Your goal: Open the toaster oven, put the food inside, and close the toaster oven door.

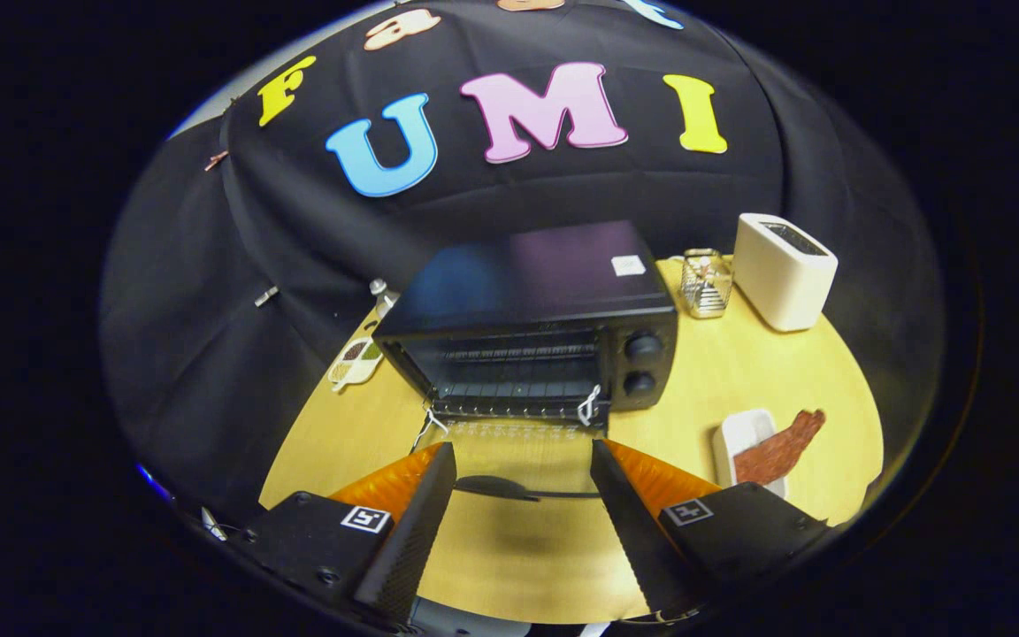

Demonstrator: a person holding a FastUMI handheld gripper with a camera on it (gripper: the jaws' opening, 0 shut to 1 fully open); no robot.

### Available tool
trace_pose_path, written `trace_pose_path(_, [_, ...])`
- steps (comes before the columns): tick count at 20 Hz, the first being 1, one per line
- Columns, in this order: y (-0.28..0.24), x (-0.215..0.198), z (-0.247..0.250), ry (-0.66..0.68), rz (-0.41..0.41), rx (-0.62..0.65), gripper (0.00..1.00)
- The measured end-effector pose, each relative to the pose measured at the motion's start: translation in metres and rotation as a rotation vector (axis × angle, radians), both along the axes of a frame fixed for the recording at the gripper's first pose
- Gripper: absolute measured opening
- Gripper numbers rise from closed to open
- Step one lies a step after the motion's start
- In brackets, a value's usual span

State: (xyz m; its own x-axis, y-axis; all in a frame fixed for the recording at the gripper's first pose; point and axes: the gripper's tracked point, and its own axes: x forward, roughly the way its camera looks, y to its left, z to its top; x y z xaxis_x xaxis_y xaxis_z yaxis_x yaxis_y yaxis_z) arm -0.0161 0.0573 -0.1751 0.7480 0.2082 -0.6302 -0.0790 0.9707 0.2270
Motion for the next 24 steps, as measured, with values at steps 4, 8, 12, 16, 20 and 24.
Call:
trace_pose_path(4, [-0.059,-0.003,0.026,0.058,0.060,0.038,0.95])
trace_pose_path(8, [-0.119,-0.006,0.032,0.155,0.099,0.116,0.95])
trace_pose_path(12, [-0.165,-0.008,0.034,0.212,0.179,0.186,0.94])
trace_pose_path(16, [-0.202,-0.021,0.002,0.356,0.237,0.195,0.94])
trace_pose_path(20, [-0.226,-0.019,-0.028,0.486,0.244,0.273,0.94])
trace_pose_path(24, [-0.245,-0.020,-0.061,0.634,0.251,0.338,0.94])
